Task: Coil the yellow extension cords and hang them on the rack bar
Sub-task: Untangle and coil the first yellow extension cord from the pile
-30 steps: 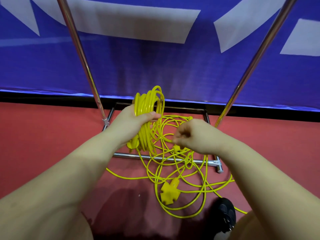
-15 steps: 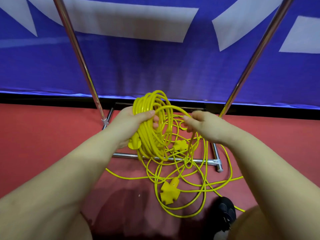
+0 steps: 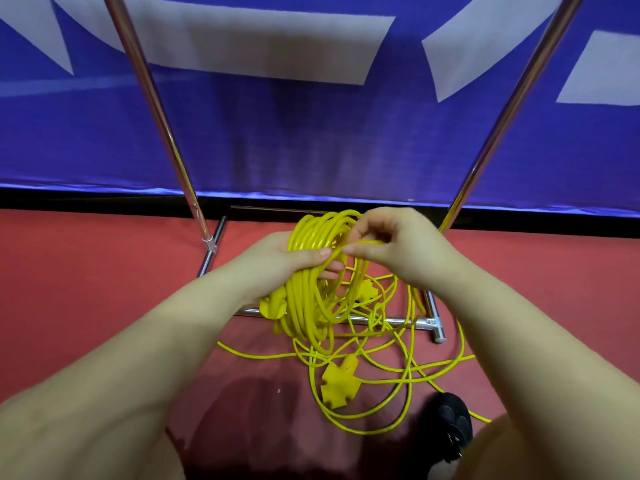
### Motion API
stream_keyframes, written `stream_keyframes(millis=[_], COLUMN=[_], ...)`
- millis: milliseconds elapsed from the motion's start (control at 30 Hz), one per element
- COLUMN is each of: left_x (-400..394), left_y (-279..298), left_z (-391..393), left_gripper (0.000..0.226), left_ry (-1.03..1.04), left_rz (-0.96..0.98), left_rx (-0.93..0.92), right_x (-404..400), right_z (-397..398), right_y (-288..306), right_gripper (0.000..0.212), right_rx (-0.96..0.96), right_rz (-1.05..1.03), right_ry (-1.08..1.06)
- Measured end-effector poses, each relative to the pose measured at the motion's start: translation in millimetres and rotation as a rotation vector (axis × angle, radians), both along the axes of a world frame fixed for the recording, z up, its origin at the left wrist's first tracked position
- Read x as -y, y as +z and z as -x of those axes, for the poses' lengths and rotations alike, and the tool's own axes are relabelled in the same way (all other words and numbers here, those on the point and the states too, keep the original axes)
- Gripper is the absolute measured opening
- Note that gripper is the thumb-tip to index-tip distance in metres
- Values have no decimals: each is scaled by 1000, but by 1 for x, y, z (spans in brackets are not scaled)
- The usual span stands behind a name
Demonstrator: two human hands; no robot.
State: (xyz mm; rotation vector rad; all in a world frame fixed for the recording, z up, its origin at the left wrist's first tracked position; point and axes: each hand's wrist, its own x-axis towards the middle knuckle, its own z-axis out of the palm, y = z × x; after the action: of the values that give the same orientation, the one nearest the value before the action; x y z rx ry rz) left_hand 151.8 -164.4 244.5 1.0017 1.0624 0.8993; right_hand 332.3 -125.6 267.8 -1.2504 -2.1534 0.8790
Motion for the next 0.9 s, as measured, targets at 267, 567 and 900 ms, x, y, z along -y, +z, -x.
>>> stream_keyframes(millis=[267,567,900], left_x=[-3,-7,0], left_y=[5,2,1], left_z=[6,12,0], left_gripper=[15,17,15], left_ry=[127,92,15], left_rz=[28,83,61], left_rx=[28,52,38], right_x=[-6,-2,4], right_z=[-10,-12,3], right_y=[-17,12,-5], right_gripper=[28,9,8], right_rx=[381,-217,104], right_rz=[219,-194,-70], right_ry=[27,-204,71])
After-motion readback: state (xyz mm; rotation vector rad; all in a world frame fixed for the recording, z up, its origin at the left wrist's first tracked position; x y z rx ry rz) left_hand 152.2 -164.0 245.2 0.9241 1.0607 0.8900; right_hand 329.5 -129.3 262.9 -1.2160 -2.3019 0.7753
